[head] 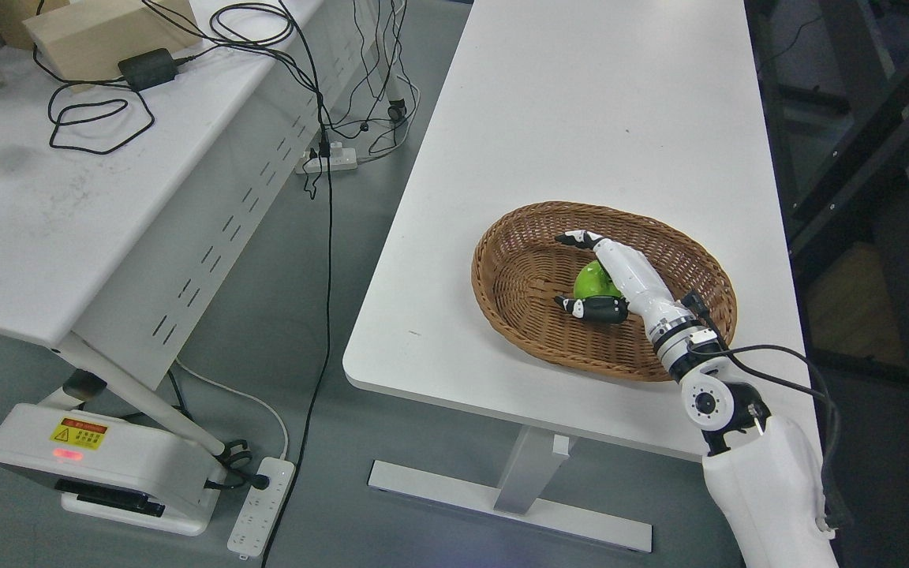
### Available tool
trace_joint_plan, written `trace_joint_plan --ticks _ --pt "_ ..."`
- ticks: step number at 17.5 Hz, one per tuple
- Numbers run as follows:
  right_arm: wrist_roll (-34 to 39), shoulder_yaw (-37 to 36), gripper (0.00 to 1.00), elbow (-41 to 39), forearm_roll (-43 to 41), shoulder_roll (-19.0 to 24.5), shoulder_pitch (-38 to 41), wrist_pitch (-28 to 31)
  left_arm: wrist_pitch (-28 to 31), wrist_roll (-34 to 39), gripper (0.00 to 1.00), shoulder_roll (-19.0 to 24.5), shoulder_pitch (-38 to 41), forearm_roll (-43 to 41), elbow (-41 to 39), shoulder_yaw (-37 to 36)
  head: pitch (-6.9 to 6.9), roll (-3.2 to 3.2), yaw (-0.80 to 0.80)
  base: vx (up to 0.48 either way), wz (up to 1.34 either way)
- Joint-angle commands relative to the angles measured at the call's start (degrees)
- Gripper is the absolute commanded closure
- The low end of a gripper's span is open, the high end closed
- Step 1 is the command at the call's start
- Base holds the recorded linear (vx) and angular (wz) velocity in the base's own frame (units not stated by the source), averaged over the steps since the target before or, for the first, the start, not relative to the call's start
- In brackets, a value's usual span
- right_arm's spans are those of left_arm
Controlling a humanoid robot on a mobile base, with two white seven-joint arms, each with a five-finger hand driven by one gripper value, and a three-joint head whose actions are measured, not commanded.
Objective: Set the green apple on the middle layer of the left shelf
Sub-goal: 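Lower the right hand onto the green apple and close the fingers, then lift the green apple out of the basket with the right hand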
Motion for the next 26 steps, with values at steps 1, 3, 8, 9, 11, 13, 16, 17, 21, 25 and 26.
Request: trace_joint_plan --ticks 1,3,8,9,11,13,16,17,21,25,26 --pt "-0.17 -0.47 0.61 2.01 -0.6 -0.32 0.35 -0.23 0.05 0.0 0.0 1.0 0.0 0.0 0.0 0.01 0.0 0.0 0.0 0.0 0.0" --pt "0.01 -1.79 0.7 1.92 -0.69 -0.32 0.35 -0.23 -0.04 0.0 0.0 1.0 0.0 -0.08 0.0 0.01 0.0 0.0 0.0 0.0 0.0" --pt "0.45 -4.25 0.98 1.83 -0.95 -0.32 0.44 -0.76 -0.04 0.0 0.0 1.0 0.0 0.0 0.0 0.01 0.0 0.0 0.0 0.0 0.0" --pt "0.45 -4.78 0.99 1.66 -0.95 -0.32 0.53 -0.85 0.05 0.0 0.0 1.0 0.0 0.0 0.0 0.01 0.0 0.0 0.0 0.0 0.0" --pt "0.45 -5.22 0.99 1.22 -1.13 -0.32 0.62 -1.02 0.05 0.0 0.0 1.0 0.0 -0.08 0.0 0.01 0.0 0.0 0.0 0.0 0.0" --pt "0.45 -5.4 0.99 0.43 -1.22 -0.59 0.7 -1.99 0.05 0.0 0.0 1.0 0.0 0.0 0.0 0.01 0.0 0.0 0.0 0.0 0.0" --pt "1.41 -9.08 0.99 -2.9 -2.7 -0.59 1.41 -3.56 -0.04 0.0 0.0 1.0 0.0 0.0 0.0 0.01 0.0 0.0 0.0 -0.004 0.0" --pt "1.68 -10.57 0.99 -3.87 -4.37 -0.59 1.67 -5.22 -0.04 0.0 0.0 1.0 0.0 0.0 0.0 0.01 0.0 0.0 0.0 -0.012 0.0" --pt "0.54 -17.16 0.98 -5.81 -12.37 0.9 3.34 -10.95 -0.04 0.0 0.0 1.0 0.0 0.0 0.0 0.01 0.0 0.0 0.0 -0.033 0.0" --pt "-8.31 -23.06 0.98 -7.21 -12.91 4.6 3.6 -10.6 0.05 0.0 0.0 1.0 0.0 0.0 0.0 0.01 0.0 0.0 0.0 -0.07 -0.01" --pt "-9.91 -23.15 0.98 -7.57 -12.91 4.68 3.69 -10.52 -0.04 0.0 0.0 1.0 0.0 0.0 0.0 0.01 0.0 0.0 0.0 -0.085 -0.04"
